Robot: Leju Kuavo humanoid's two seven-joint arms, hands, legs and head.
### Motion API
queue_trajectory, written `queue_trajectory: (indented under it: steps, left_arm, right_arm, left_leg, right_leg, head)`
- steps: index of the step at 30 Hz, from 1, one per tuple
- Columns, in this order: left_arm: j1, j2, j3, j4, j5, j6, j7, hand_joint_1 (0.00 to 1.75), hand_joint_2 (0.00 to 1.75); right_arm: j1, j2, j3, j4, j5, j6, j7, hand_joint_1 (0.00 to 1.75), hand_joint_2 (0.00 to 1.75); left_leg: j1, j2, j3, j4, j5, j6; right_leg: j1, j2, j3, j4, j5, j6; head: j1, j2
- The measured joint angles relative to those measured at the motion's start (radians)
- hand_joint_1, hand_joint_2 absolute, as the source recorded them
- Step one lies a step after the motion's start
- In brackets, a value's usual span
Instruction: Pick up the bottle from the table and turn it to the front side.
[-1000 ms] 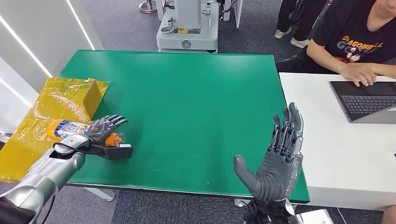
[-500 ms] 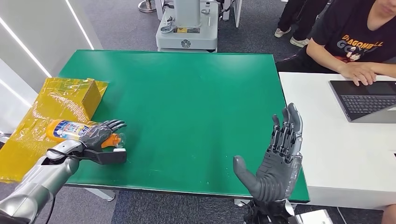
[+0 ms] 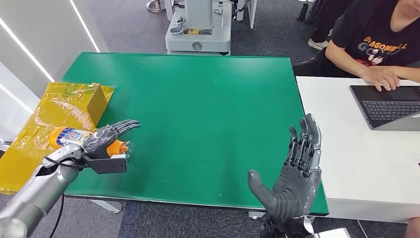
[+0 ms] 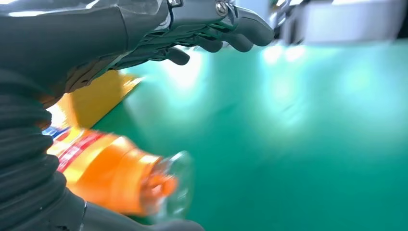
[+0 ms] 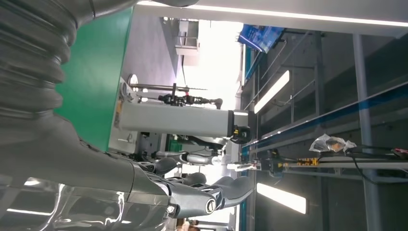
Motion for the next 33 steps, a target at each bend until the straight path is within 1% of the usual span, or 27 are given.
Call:
queue_trajectory:
  steps: [5,8,11,14,16,17,18,20,23,25,27,29,31,33]
  left_arm:
    - [0.015,0.002,0.009,-0.104,0.031,0.0,-0.028,0.0,1.75]
    - [0.025,0.012,0.014,-0.171,0.094,-0.019,-0.049,0.0,1.75]
    - [0.049,0.01,0.037,-0.269,0.263,-0.02,-0.052,0.0,1.75]
    - [0.088,-0.029,0.066,-0.362,0.44,0.028,-0.052,0.0,1.75]
    - [0.118,-0.077,0.081,-0.407,0.531,0.054,-0.052,0.0,1.75]
    - [0.134,-0.113,0.088,-0.423,0.583,0.06,-0.052,0.0,1.75]
    - [0.148,-0.153,0.095,-0.435,0.637,0.065,-0.052,0.0,1.75]
    - [0.171,-0.247,0.104,-0.447,0.734,0.082,-0.052,0.0,1.75]
    - [0.206,-0.382,0.101,-0.46,0.801,0.123,-0.052,0.0,1.75]
    - [0.23,-0.452,0.093,-0.475,0.833,0.155,-0.052,0.0,1.75]
    - [0.254,-0.507,0.088,-0.496,0.864,0.19,-0.052,0.0,1.75]
    - [0.278,-0.55,0.086,-0.519,0.886,0.208,-0.052,0.0,1.75]
    - [0.295,-0.579,0.085,-0.538,0.898,0.215,-0.052,0.0,1.75]
    - [0.303,-0.593,0.085,-0.551,0.9,0.22,-0.052,0.0,1.75]
  right_arm:
    - [0.004,-0.001,-0.001,-0.006,0.001,-0.009,0.0,0.0,1.75]
    - [0.006,-0.004,-0.001,-0.012,-0.003,-0.018,0.0,0.0,1.75]
    - [0.014,-0.007,-0.001,-0.021,-0.003,-0.016,0.0,0.0,1.75]
    - [0.019,-0.008,-0.001,-0.022,0.004,-0.011,0.0,0.0,1.75]
    - [0.018,-0.008,-0.001,-0.022,0.003,-0.027,0.0,0.0,1.75]
    - [0.015,-0.008,-0.001,-0.022,0.0,-0.04,0.0,0.0,1.75]
    - [0.012,-0.008,-0.001,-0.022,-0.004,-0.052,0.0,0.0,1.75]
    - [0.004,-0.008,0.0,-0.02,-0.01,-0.074,0.0,0.0,1.75]
    - [-0.006,-0.008,0.008,-0.015,-0.007,-0.089,0.0,0.0,1.75]
    - [-0.009,-0.008,0.012,-0.012,0.002,-0.098,0.0,0.0,1.75]
    - [-0.009,-0.008,0.014,-0.011,0.012,-0.103,0.0,0.0,1.75]
    - [-0.009,-0.008,0.015,-0.009,0.019,-0.107,0.0,0.0,1.75]
    - [-0.009,-0.008,0.015,-0.006,0.026,-0.108,0.001,0.0,1.75]
    - [-0.009,-0.007,0.015,-0.003,0.033,-0.108,0.002,0.0,1.75]
  left_leg:
    - [0.0,0.0,0.0,0.0,0.0,0.0]
    - [0.0,0.0,0.0,0.0,0.0,0.0]
    - [0.0,0.0,0.0,0.0,0.0,0.0]
    - [0.0,0.0,0.0,0.0,0.0,0.0]
    - [-0.001,0.0,0.0,0.0,0.0,0.0]
    - [-0.001,0.0,-0.001,0.0,0.0,0.001]
    - [-0.001,-0.001,-0.001,0.0,-0.001,0.001]
    - [-0.002,-0.001,-0.001,0.001,-0.001,0.002]
    - [-0.002,-0.002,-0.002,0.001,-0.001,0.003]
    - [-0.002,-0.001,-0.002,0.001,-0.002,0.004]
    - [-0.002,-0.001,-0.002,0.002,-0.002,0.004]
    - [-0.001,-0.001,-0.002,0.002,-0.002,0.004]
    - [-0.001,-0.001,-0.002,0.001,-0.002,0.004]
    - [-0.001,-0.001,-0.002,0.001,-0.002,0.004]
  right_leg:
    - [0.0,0.0,0.0,0.0,0.0,0.0]
    - [0.0,0.0,0.0,0.0,0.0,0.0]
    - [0.0,0.0,0.0,0.0,0.0,0.0]
    - [0.0,0.0,0.0,-0.001,0.0,0.0]
    - [-0.001,0.0,0.0,-0.001,0.0,0.0]
    - [-0.001,0.0,0.0,-0.001,0.0,0.0]
    - [-0.001,-0.001,0.0,-0.002,0.0,0.001]
    - [-0.001,-0.002,0.001,-0.002,0.0,0.001]
    - [-0.002,-0.002,0.002,-0.003,0.001,0.002]
    - [-0.002,-0.002,0.002,-0.003,0.001,0.002]
    - [-0.002,-0.002,0.001,-0.003,0.001,0.002]
    - [-0.002,-0.002,0.001,-0.003,0.001,0.002]
    - [-0.002,-0.002,0.001,-0.003,0.001,0.002]
    - [-0.002,-0.002,0.001,-0.003,0.001,0.002]
  head:
    - [0.0,0.0]
    - [0.0,0.0]
    - [0.0,0.0]
    - [0.0,0.0]
    - [0.0,0.0]
    - [0.0,0.0]
    - [0.0,0.0]
    - [0.0,0.0]
    - [0.0,0.0]
    - [0.0,0.0]
    - [0.0,0.0]
    - [0.0,0.0]
    - [0.0,0.0]
    - [0.0,0.0]
